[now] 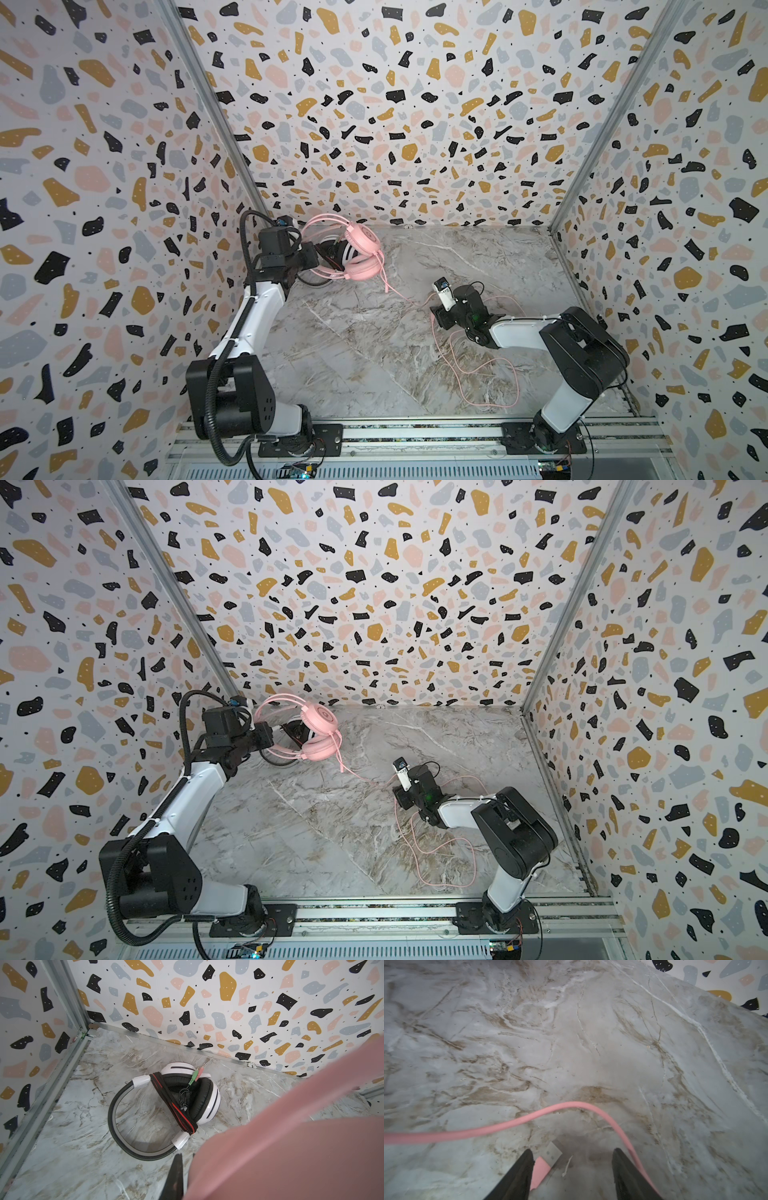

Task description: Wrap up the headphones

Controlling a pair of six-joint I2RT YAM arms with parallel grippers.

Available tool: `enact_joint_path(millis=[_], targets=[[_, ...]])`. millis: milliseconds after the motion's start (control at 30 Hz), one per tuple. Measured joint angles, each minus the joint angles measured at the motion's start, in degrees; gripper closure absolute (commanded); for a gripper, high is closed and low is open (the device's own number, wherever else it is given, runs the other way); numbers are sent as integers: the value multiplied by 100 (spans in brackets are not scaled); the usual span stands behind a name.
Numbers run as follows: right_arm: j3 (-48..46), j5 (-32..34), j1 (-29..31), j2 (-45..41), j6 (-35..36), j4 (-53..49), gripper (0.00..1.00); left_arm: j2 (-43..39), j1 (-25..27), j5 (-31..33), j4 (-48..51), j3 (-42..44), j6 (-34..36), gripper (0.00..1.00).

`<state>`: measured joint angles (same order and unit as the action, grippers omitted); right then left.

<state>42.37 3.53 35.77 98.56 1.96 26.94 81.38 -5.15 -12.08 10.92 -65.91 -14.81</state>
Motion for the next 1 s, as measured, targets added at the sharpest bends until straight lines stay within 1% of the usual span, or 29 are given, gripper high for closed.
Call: enact_joint_path(millis=[167, 300, 400, 533, 733, 800, 1000], targets=[[546, 365, 2, 485, 195, -166, 37, 2, 0, -118, -17, 0, -24, 100], [1071, 496, -59, 850, 264, -457, 37, 2, 0, -173, -22, 0, -46, 100], [1220, 487, -103, 890, 321, -590, 38, 2, 0, -195, -22, 0, -63, 100], [1106, 155, -122, 610, 304, -734, 38, 35, 0, -195, -20, 0, -66, 100], [361, -184, 37, -595, -155, -813, 39, 175, -7, -190, -11, 0, -66, 100], [214, -214, 72, -835, -232, -820, 39, 221, -11, -188, 4, 0, -66, 100], [227, -442, -297, -691, -332, -883, 38, 260, -39, -203, 24, 0, -66, 100]])
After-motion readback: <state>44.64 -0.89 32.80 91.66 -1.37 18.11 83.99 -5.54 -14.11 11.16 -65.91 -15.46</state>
